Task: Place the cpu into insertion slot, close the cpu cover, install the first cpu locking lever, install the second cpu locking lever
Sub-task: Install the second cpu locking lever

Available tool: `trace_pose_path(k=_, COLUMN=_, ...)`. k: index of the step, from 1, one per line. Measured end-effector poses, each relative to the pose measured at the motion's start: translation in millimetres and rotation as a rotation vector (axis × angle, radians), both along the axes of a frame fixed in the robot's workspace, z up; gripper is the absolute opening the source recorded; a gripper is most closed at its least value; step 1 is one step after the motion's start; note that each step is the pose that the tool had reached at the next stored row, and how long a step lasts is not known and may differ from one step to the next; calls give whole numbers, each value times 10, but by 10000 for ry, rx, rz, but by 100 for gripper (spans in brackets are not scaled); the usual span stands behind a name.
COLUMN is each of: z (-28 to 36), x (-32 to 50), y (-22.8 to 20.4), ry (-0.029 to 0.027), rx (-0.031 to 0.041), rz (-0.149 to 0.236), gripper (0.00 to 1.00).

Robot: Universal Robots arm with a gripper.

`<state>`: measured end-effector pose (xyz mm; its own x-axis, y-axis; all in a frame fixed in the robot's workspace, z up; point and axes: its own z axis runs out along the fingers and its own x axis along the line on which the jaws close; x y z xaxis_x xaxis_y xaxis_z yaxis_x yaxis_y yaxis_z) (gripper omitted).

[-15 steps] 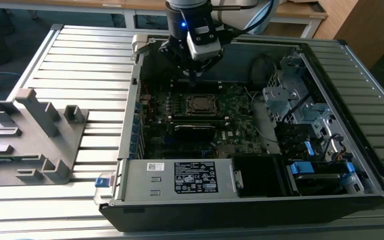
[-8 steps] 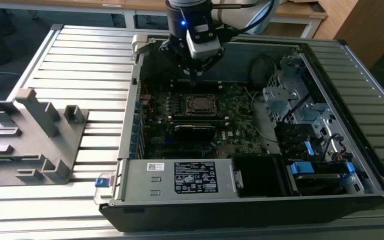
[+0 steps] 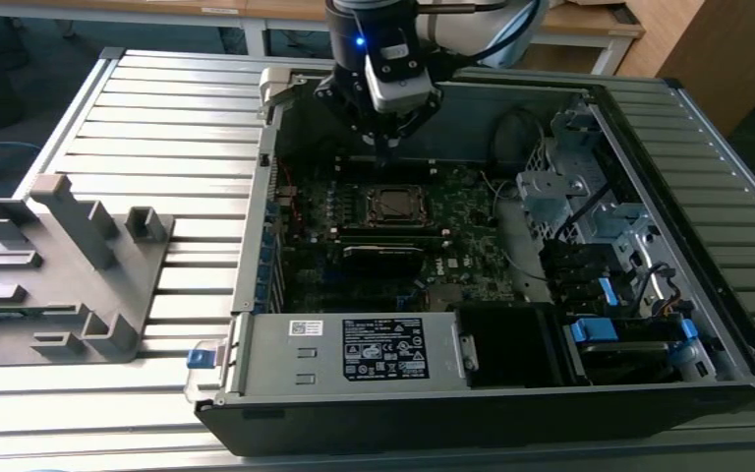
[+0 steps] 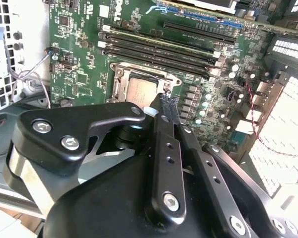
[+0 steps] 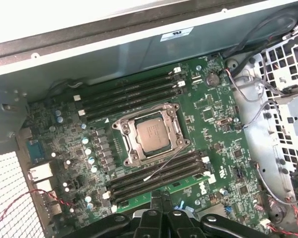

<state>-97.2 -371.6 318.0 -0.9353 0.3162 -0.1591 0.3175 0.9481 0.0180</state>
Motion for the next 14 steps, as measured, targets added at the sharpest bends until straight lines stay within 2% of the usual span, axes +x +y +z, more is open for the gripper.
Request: trace_pose_path(k=14, z=53, x=0, y=2, ry=-174, rx=-1, rz=-413, gripper=11)
